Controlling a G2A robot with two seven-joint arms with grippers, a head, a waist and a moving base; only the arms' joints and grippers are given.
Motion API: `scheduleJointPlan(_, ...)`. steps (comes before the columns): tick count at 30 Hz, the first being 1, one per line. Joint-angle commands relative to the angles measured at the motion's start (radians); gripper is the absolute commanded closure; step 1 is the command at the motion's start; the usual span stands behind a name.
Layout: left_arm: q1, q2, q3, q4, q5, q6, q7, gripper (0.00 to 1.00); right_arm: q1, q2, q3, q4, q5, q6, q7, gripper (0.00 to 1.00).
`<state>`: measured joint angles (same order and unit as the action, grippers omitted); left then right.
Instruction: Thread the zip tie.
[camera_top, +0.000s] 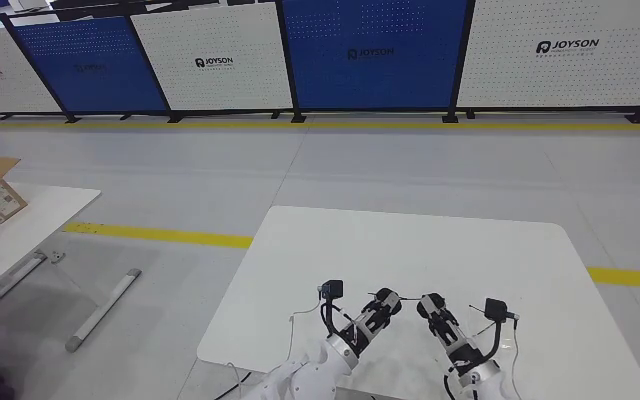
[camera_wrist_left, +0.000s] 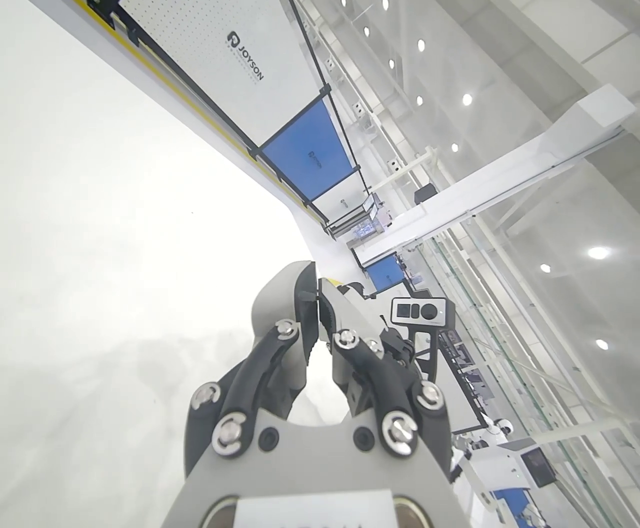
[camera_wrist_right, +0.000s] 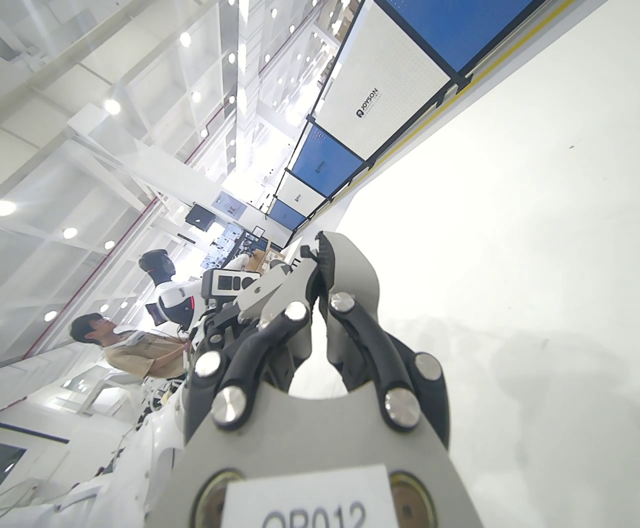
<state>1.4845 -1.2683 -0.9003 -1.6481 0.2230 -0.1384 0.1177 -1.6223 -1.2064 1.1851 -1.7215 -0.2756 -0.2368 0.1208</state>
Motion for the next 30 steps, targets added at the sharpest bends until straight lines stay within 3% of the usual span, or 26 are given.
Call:
scheduleJointPlan(1,0.001,0.0,-0.001,-0.001,0.0,-0.005,-0.004,1.0,0.002,0.0,0.001,0.001,0.012,-0.004,0.015,1.0)
scheduleJointPlan(17,0.016,0.002,-0.012,-0.015,0.01,-0.027,-0.027,1.0,0.002,-0.003,0.024,0.007,0.09,-0.026,0.045,1.0)
scheduleJointPlan(24,0.018,0.001,-0.011,-0.023,0.002,-0.04,-0.045,1.0,0.013,-0.004,0.01,0.007,0.053,0.014,0.072,1.0)
scheduleJointPlan(30,0.02,0.001,-0.012,-0.023,0.01,-0.035,-0.045,1.0,0.013,-0.006,0.013,0.012,0.086,-0.009,0.069,1.0)
